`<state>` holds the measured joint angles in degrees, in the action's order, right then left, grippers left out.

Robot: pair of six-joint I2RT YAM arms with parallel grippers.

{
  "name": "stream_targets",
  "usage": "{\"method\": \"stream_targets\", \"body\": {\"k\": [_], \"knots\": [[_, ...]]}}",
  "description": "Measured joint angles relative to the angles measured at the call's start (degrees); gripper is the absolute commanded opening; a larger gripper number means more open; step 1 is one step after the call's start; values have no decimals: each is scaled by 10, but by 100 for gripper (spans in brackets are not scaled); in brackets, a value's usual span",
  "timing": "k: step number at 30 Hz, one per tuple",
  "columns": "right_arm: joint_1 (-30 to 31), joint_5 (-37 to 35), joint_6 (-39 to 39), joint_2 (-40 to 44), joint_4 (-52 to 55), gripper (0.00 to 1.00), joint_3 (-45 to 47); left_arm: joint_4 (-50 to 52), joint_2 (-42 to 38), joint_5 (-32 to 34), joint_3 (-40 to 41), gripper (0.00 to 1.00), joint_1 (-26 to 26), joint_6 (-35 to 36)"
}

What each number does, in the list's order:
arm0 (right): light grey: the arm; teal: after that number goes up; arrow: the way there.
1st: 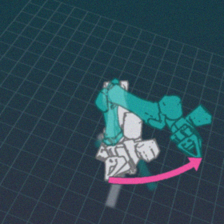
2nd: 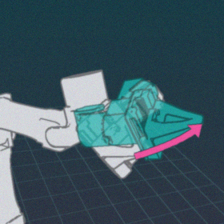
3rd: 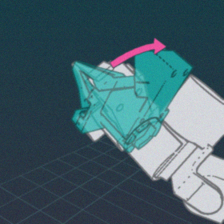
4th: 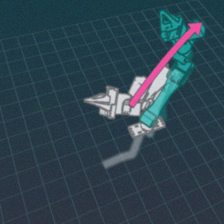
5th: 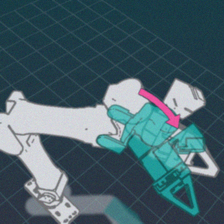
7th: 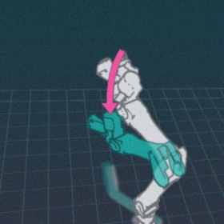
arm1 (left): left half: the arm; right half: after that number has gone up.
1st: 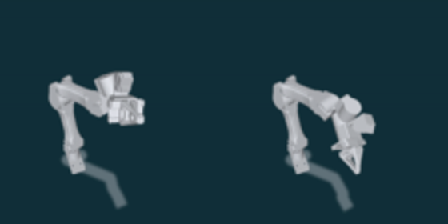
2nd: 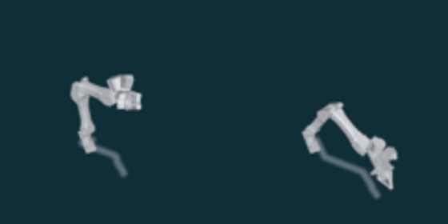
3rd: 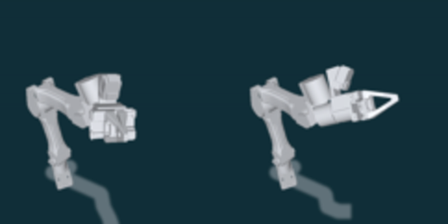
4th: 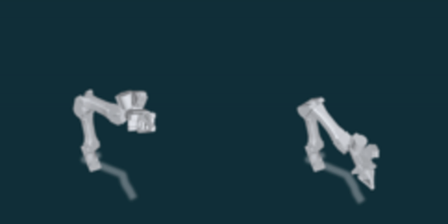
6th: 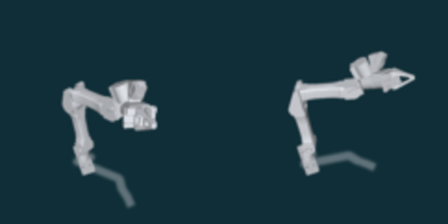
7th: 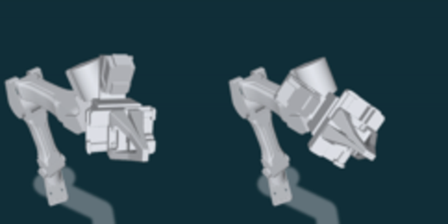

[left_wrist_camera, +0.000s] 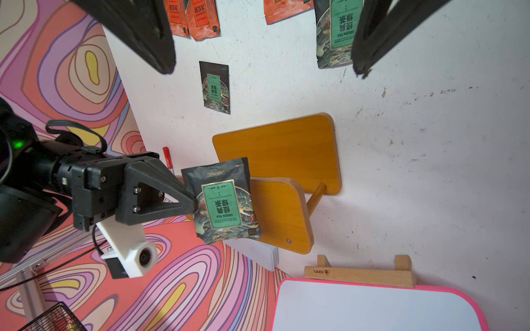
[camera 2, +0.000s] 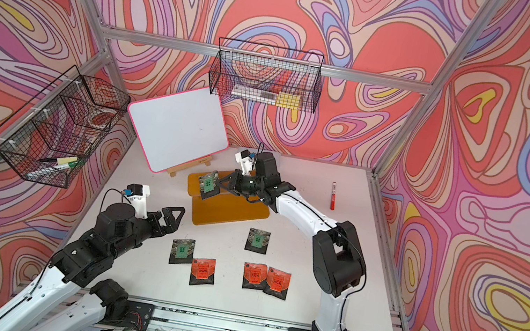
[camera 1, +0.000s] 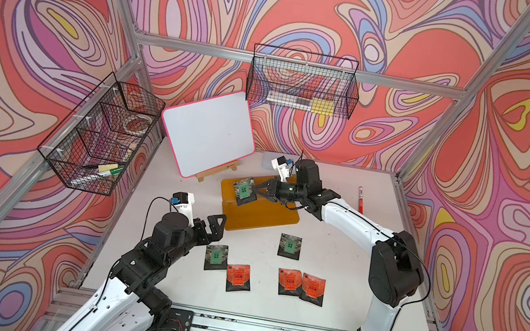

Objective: Place the tea bags on the shelf by color
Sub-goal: Place the tea bag on the shelf.

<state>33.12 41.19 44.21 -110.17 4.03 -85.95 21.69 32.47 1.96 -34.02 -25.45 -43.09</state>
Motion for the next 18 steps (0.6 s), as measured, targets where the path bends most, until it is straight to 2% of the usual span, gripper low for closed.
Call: {"method": "stream_targets", "body": {"k": [18], "knots": [[14,-12,29,-109,44,0,-132,4,-14,2,0,99,0,2]]}}
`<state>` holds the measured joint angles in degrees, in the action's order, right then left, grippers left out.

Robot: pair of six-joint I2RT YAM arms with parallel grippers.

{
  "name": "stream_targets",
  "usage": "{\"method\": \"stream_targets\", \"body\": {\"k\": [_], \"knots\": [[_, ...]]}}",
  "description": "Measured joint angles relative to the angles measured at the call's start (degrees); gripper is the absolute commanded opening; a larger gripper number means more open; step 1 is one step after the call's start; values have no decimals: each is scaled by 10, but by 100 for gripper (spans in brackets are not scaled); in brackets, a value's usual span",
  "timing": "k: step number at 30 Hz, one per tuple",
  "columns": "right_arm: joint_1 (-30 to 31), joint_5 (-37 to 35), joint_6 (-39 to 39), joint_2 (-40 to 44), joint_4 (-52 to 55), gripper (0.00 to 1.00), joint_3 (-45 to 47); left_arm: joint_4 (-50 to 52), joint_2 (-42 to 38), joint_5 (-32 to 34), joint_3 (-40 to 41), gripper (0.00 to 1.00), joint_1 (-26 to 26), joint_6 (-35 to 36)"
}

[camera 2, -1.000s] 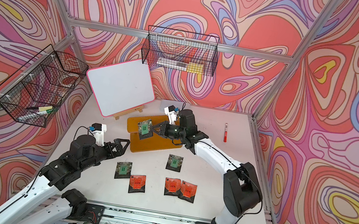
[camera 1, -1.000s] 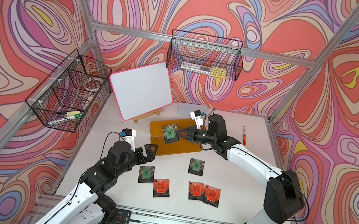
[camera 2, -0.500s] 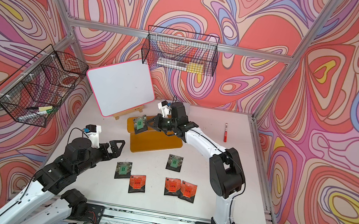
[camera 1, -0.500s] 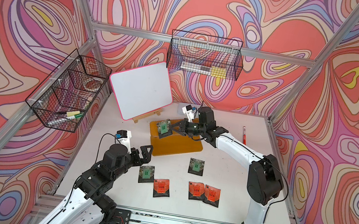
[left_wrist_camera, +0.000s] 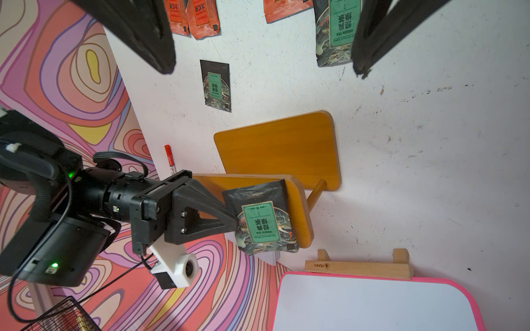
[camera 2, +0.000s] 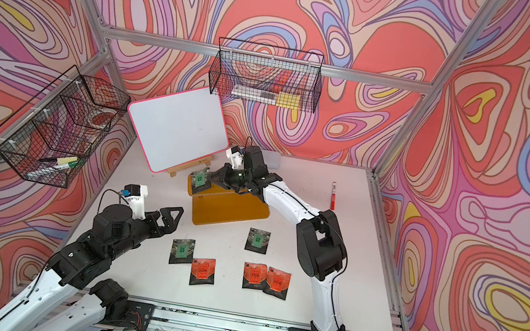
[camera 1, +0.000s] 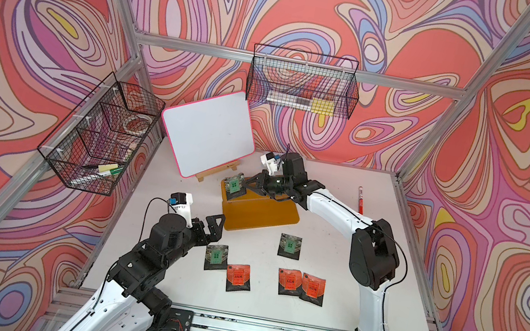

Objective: Place the tea bags on the shelf by color
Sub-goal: Place the tea bag on the shelf.

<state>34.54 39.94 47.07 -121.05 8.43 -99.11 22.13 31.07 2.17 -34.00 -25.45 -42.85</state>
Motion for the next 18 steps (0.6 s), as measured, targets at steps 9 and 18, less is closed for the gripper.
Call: {"method": "stream_targets", "body": {"k": [9,18], "knots": [[0,-9,-2,-17,36,0,-20,4,-5,0,3,99,0,0],[0,-13,-8,-35,58,0,-43,7,-6,0,6,99,0,0]]}}
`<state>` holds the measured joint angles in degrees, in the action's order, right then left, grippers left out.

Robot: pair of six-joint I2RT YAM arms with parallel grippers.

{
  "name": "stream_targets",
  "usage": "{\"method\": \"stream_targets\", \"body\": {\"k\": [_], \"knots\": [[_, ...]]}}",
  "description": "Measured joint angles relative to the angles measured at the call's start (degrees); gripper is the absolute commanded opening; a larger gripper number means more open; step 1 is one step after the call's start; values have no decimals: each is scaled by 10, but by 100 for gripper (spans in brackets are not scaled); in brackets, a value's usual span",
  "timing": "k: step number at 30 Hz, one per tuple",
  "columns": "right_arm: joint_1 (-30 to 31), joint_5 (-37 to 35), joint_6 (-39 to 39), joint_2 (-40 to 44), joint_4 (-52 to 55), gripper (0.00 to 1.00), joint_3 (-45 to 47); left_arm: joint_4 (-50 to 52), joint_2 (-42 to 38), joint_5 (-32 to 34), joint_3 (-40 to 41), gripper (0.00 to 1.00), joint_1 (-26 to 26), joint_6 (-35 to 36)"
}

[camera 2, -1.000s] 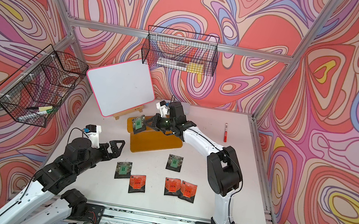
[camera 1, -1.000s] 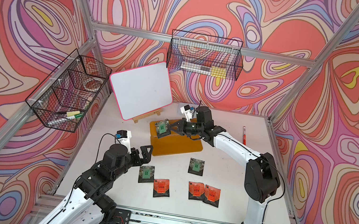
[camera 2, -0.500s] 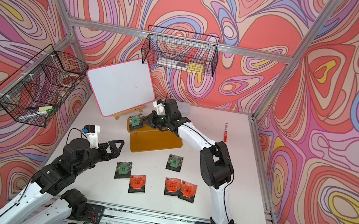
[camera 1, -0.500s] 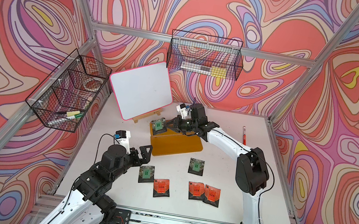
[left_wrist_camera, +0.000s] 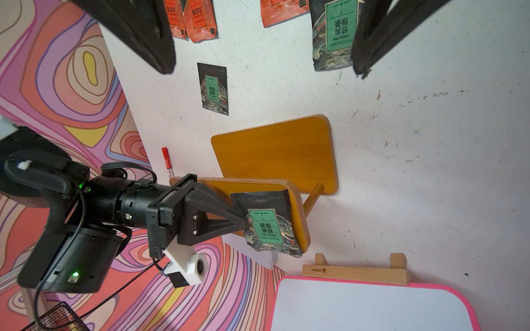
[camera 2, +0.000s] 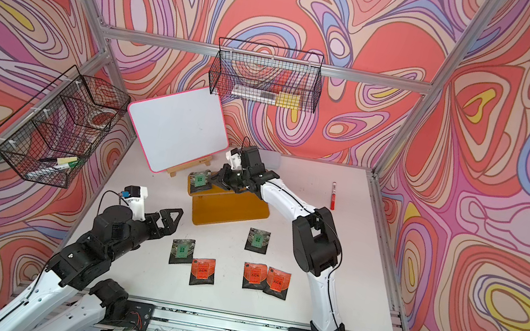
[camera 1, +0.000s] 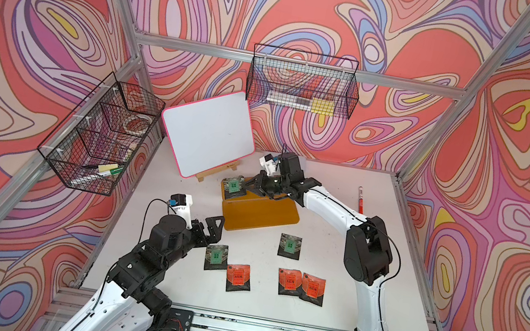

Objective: Place the tea bags on the shelf by color
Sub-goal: Place the tea bag on the shelf.

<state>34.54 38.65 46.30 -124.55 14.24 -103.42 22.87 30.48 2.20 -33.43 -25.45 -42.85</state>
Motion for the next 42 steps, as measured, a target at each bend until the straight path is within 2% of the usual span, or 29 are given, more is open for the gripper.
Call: {"method": "stream_targets", "body": {"k": [5,11,20,26,33,42], "knots": [[0,-3,-4,-8,19,0,-9,0,0,0,1,99,0,0],[0,-9,-11,-8,34,17,-21,0,1,0,1,99,0,0],[0,-24,-28,-7,55,29,-35,0,0,0,1,99,0,0],[0,-66,-54,14,89,36,-31,-1,1,-4,2,99,0,0],[-3,-136,-102,122,128,39,61,-38,17,-57,27,99,0,-2],[-7,-211,-134,306,133,39,244,-127,80,-117,75,99,-16,-27]]}}
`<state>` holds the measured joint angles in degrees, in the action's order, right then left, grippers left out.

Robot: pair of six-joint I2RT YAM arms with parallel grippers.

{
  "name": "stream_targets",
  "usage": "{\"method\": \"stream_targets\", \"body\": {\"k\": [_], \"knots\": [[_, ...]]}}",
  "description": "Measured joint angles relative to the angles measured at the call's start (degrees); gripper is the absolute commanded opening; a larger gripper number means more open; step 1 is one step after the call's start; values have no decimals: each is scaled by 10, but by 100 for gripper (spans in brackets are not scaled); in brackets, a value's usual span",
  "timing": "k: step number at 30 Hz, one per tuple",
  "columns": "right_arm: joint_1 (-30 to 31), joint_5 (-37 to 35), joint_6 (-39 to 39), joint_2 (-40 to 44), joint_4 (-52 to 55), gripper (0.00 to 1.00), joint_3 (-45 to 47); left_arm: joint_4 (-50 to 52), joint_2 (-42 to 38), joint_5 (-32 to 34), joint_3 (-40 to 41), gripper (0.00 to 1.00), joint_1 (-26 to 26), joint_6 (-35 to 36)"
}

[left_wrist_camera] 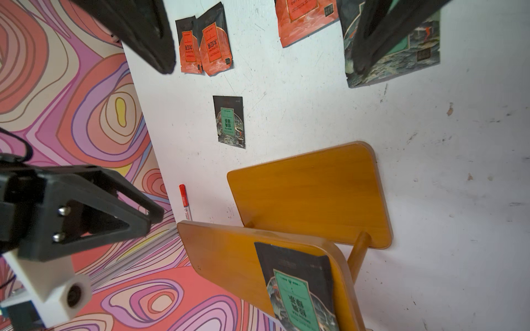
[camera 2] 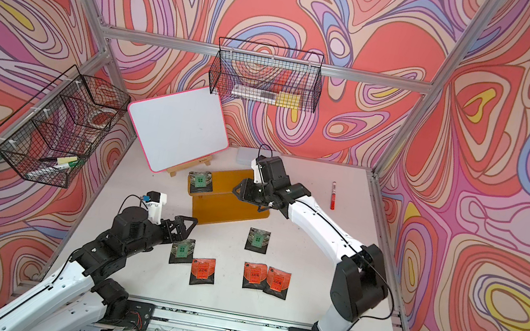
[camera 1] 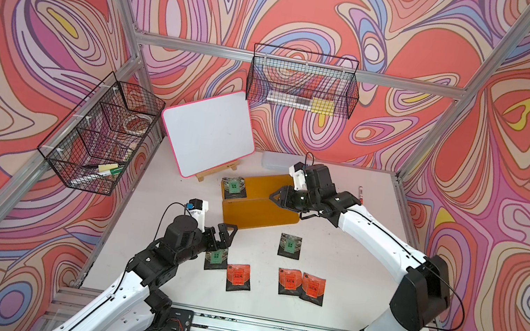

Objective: Place the tea bags on the shelf by color
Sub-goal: Pick up the tea bag from the center of the board.

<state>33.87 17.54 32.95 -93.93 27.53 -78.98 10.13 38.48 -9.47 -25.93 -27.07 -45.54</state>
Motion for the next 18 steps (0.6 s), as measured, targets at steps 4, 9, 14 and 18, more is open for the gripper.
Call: {"method": "stream_targets", "body": {"k": [4,9,14,18], "knots": [[-1,-31,3,64,2,40,85,-38,44,3,0,99,-46,-8],[-5,-62,15,123,5,39,175,-88,132,13,-2,98,-101,-20],[-19,-73,28,138,3,38,240,-134,211,22,-9,96,-130,-32],[-48,-63,38,138,-10,38,291,-162,263,24,-29,94,-148,-38]]}}
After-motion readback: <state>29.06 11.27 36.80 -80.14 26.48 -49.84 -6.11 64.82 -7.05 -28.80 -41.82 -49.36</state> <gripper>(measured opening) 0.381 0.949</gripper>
